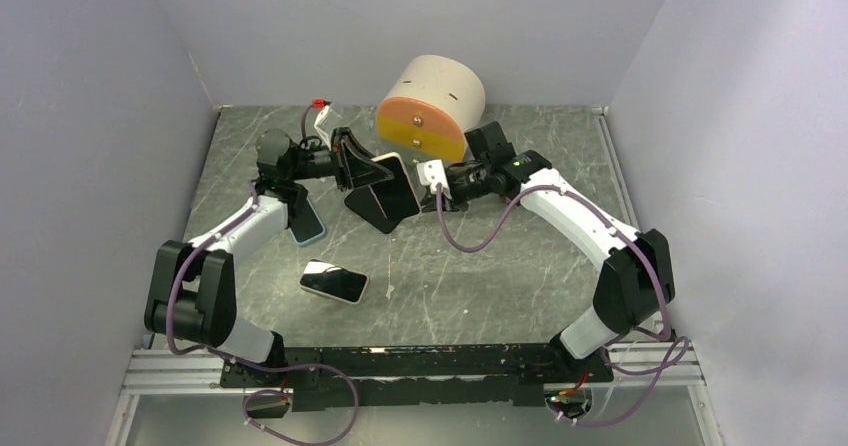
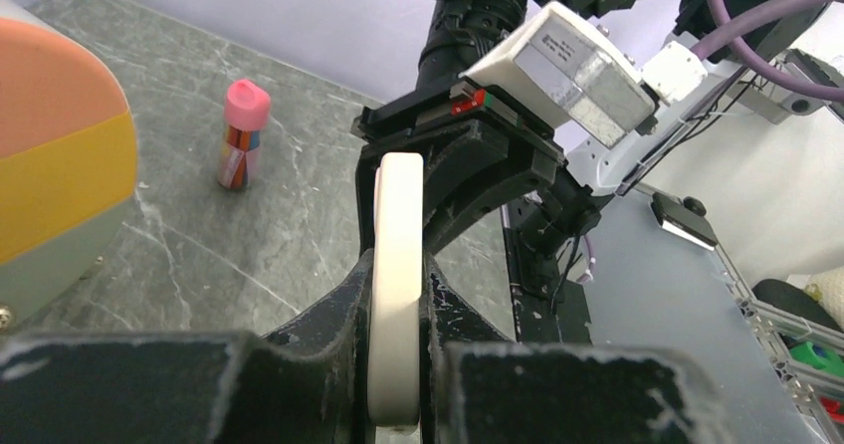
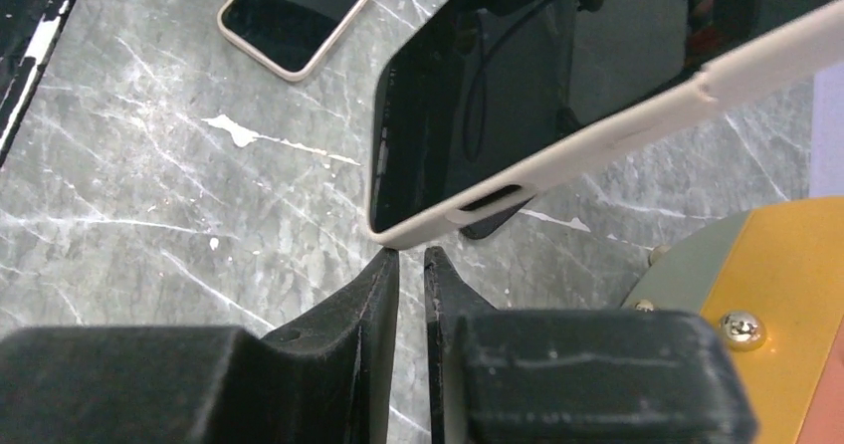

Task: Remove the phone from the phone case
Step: Remove the phone case from the phone.

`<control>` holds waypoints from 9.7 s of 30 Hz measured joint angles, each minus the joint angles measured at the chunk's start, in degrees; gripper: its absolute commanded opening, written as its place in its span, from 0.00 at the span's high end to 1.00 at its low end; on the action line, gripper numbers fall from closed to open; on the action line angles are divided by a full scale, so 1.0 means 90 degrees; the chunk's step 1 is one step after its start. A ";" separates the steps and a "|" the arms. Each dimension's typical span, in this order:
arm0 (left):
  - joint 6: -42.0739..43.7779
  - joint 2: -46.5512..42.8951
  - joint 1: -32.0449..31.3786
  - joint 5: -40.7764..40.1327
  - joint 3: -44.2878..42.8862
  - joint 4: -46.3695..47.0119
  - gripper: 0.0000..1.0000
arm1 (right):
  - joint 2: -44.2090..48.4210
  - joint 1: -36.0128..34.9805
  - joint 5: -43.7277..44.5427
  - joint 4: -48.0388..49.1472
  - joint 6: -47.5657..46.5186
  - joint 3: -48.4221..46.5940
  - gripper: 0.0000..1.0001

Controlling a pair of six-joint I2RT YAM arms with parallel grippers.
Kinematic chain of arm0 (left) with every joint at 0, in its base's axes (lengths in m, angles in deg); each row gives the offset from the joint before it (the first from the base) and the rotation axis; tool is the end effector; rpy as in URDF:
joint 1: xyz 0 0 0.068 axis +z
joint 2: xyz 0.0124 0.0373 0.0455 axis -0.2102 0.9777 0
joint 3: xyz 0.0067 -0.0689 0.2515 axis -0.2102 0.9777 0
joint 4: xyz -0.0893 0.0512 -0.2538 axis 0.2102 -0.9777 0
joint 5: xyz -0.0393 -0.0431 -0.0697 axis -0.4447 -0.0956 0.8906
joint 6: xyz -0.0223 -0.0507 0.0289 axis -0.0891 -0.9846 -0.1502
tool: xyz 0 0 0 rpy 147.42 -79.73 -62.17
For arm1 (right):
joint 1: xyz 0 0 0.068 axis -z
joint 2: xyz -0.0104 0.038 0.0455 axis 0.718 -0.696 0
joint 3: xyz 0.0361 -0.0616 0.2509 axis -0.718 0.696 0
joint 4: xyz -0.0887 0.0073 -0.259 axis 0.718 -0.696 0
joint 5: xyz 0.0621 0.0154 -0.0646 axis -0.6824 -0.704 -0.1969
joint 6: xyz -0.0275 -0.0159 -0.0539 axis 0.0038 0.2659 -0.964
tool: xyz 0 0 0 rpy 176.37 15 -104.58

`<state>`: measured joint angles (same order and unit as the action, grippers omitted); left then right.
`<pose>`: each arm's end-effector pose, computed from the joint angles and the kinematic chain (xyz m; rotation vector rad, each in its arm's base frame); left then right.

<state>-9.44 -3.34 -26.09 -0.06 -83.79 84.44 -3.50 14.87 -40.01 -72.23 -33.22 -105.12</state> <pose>0.3115 -0.1236 0.3036 0.8634 1.4244 -1.5048 0.2805 0.2116 0.2829 -1.8076 1.1947 0.7571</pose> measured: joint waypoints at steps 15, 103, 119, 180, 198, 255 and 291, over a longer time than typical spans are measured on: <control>0.0828 -0.0510 -0.0291 -0.0852 -0.0002 -0.2455 0.97 | 0.0729 0.0117 -0.0039 0.3711 0.2293 0.1700 0.60; 0.0347 -0.1112 -0.0262 -0.0636 0.0673 -0.0551 0.97 | 0.0886 0.0260 -0.1610 0.3589 0.3164 0.2208 1.00; -0.0342 -0.0767 -0.0136 -0.0260 0.0466 0.0374 0.98 | 0.0401 -0.0019 -0.0933 0.0573 0.0614 0.0515 1.00; -0.1625 -0.1853 -0.0296 -0.3417 0.1409 -0.0384 0.97 | 0.1379 0.0015 -0.0158 0.9743 0.7978 0.4524 0.48; -0.3599 -0.1030 -0.0282 -0.3410 0.1634 0.1766 0.97 | 0.0896 -0.0129 -0.0223 1.1545 0.9362 0.4597 0.59; -0.2268 -0.2317 -0.0906 -0.4129 0.2278 0.0697 0.98 | 0.2050 0.0843 0.0474 1.1808 1.1349 0.4663 0.56; -0.2875 -0.1899 -0.0899 -0.4350 0.2647 0.3327 0.97 | 0.1596 0.0707 0.0478 1.2684 1.2614 0.4609 1.00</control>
<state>-35.32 -20.44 -34.18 -39.21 -59.97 114.39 10.86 21.23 -35.71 41.92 80.31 -63.64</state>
